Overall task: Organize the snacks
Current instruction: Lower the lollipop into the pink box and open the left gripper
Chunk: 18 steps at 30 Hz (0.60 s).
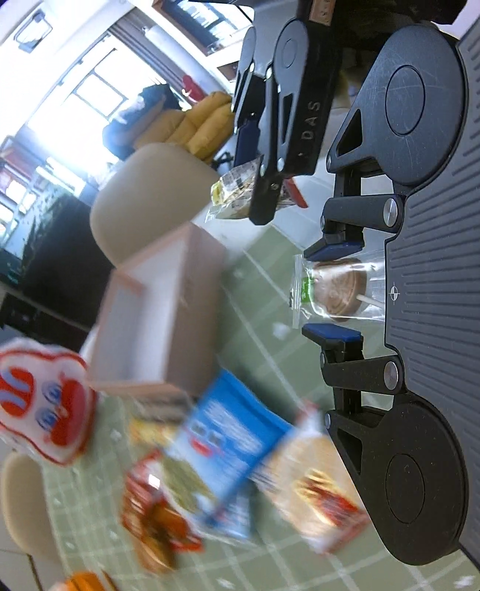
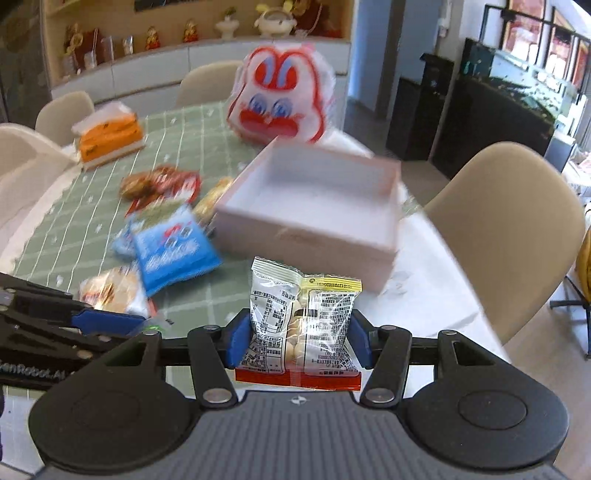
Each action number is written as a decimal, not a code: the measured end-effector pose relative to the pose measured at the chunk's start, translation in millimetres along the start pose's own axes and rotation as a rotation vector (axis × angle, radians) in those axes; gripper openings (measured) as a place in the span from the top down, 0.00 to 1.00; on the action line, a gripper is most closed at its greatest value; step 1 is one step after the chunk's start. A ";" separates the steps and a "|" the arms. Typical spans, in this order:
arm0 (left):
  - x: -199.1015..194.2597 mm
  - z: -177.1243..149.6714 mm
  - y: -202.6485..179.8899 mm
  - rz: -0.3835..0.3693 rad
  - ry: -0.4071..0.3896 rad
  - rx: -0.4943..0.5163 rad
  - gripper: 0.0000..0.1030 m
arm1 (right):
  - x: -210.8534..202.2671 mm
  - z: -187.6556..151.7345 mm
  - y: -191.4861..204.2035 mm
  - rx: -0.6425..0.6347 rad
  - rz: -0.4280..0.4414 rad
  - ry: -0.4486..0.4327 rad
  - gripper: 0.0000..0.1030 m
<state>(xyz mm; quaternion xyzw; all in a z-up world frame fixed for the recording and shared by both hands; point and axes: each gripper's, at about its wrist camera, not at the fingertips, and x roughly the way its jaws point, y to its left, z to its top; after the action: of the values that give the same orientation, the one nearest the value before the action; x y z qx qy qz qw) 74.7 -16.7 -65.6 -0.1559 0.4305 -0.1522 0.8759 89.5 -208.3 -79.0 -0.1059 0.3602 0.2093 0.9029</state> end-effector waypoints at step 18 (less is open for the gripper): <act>131.7 178.0 -0.8 0.191 -0.145 -0.093 0.59 | 74.5 118.7 -100.4 -0.042 0.021 -0.195 0.46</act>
<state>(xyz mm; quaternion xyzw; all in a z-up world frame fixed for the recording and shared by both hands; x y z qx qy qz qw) 294.0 -45.0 -55.0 -0.1650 0.3857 -0.0362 0.9070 255.7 -234.6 -41.4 -0.1000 0.2672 0.2357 0.9290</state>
